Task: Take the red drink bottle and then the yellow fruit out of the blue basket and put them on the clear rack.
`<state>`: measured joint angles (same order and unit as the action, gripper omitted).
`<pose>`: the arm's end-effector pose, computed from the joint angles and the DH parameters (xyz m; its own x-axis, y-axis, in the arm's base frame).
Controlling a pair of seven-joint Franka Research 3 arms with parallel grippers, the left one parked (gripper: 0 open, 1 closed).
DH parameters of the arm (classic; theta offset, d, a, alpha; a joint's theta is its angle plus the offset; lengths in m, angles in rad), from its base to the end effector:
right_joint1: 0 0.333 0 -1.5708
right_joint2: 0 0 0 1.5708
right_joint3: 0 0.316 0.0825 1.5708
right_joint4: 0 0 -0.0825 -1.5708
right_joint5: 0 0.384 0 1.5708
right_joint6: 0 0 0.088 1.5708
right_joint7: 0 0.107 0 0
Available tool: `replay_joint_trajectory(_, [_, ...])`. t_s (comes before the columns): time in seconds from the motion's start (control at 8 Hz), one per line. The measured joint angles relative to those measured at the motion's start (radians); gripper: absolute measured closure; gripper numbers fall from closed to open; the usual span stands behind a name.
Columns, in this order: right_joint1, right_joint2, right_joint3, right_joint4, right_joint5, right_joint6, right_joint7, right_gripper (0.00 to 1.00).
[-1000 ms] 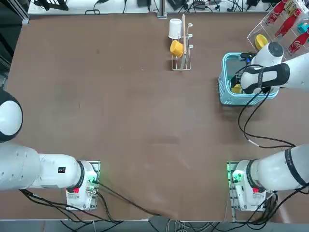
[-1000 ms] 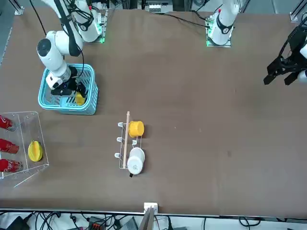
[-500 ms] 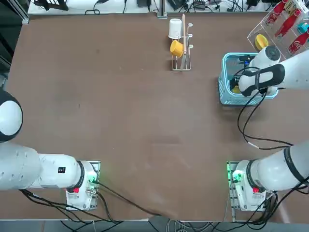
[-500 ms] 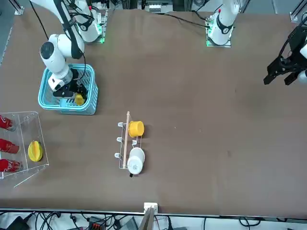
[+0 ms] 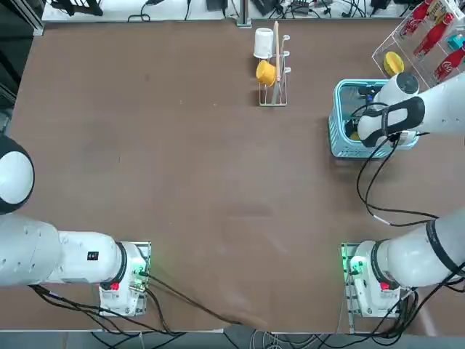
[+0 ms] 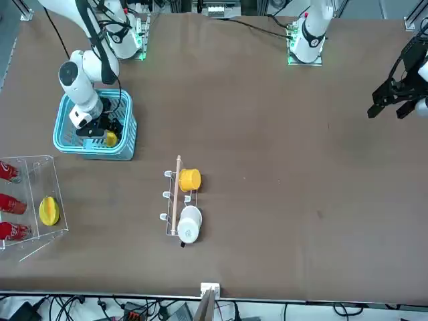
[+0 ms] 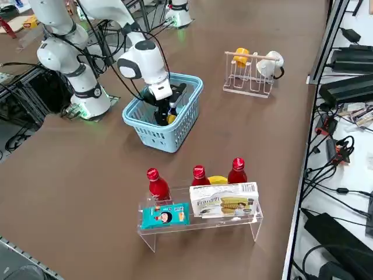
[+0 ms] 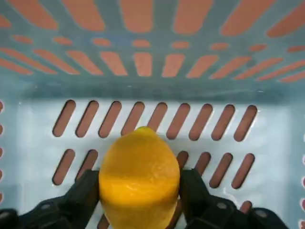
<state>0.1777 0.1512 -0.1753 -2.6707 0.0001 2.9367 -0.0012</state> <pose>0.4282 -0.0017 0.1992 0.9931 0.0085 0.1167 0.0055 -0.9996 0.0264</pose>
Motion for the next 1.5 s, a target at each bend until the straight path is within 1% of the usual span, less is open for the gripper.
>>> replay_joint_trajectory(0.38, [0.0, -0.012, 0.0, 0.011, 0.0, -0.009, 0.0, 0.11])
replay_joint_trajectory(0.5, [0.0, -0.032, 0.0, 0.027, 0.0, -0.052, 0.0, 0.11])
replay_joint_trajectory(0.62, [0.0, -0.069, 0.0, 0.058, 0.0, -0.145, 0.0, 0.11])
replay_joint_trajectory(0.75, [0.0, -0.118, 0.0, 0.102, 0.0, -0.266, 0.0, 0.11])
replay_joint_trajectory(1.0, [-0.001, -0.214, -0.003, 0.218, 0.0, -0.549, 0.0, 0.11])
replay_joint_trajectory(1.12, [-0.002, -0.245, -0.005, 0.295, -0.001, -0.701, 0.0, 0.11])
replay_joint_trajectory(1.25, [-0.007, -0.259, -0.006, 0.386, -0.018, -0.846, 0.0, 0.11])
replay_joint_trajectory(1.5, [-0.021, -0.248, -0.01, 0.57, -0.108, -1.068, 0.0, 0.11])
